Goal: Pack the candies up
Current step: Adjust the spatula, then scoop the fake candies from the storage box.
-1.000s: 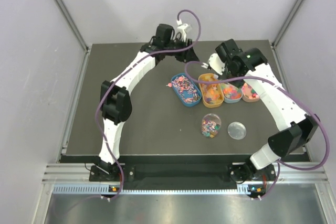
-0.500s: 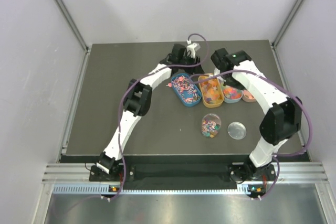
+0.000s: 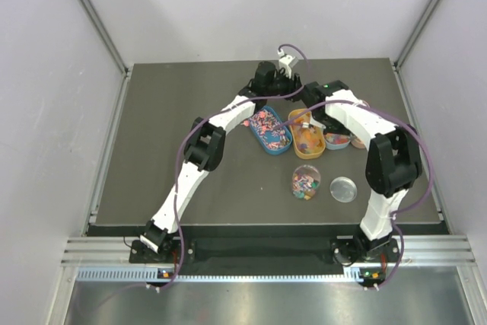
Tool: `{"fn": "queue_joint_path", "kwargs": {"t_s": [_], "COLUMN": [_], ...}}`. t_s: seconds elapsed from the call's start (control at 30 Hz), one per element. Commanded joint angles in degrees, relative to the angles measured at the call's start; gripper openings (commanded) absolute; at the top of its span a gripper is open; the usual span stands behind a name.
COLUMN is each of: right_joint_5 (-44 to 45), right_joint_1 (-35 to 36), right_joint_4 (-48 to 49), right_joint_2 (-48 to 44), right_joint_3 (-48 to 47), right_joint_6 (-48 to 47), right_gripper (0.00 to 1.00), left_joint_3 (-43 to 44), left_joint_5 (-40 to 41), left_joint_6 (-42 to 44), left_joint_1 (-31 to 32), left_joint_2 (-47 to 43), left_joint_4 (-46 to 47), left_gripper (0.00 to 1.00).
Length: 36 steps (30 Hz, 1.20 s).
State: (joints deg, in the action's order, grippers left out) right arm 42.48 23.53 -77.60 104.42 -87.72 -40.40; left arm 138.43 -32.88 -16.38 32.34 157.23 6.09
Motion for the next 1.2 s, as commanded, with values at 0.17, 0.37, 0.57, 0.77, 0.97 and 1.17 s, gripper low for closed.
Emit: {"fn": "queue_joint_path", "kwargs": {"t_s": [0.17, 0.37, 0.57, 0.77, 0.97, 1.17], "right_joint_5": [2.78, 2.08, -2.92, -12.16, -19.18, -24.28], "right_joint_1": [-1.56, -1.91, -3.31, -5.42, -6.48, -6.92], "right_joint_4": [-7.47, -7.39, -7.39, -7.39, -7.39, -7.48], "right_joint_2": [3.33, 6.67, 9.83, 10.36, 10.19, 9.92], "right_joint_3": [-0.34, -1.05, -3.42, -3.24, -6.05, -7.46], "right_joint_6": [-1.87, -2.14, -0.3, 3.4, 6.12, 8.41], "right_gripper": [0.0, 0.0, 0.0, 0.0, 0.0, 0.0], "left_joint_3": [1.76, 2.02, 1.76, 0.26, -0.09, -0.62], "left_joint_5": [-0.16, -0.69, -2.09, -3.76, -3.94, -4.91], "left_joint_6": [-1.9, -3.13, -4.62, -5.85, -5.5, -4.8], "left_joint_1": [0.01, 0.62, 1.32, 2.55, 3.7, 4.22], "left_joint_2": [0.36, 1.68, 2.82, 3.08, 3.26, 3.0], "left_joint_4": [8.32, 9.9, 10.35, 10.52, 10.0, 8.77], "left_gripper": [0.55, 0.55, 0.54, 0.53, 0.52, 0.52]}}
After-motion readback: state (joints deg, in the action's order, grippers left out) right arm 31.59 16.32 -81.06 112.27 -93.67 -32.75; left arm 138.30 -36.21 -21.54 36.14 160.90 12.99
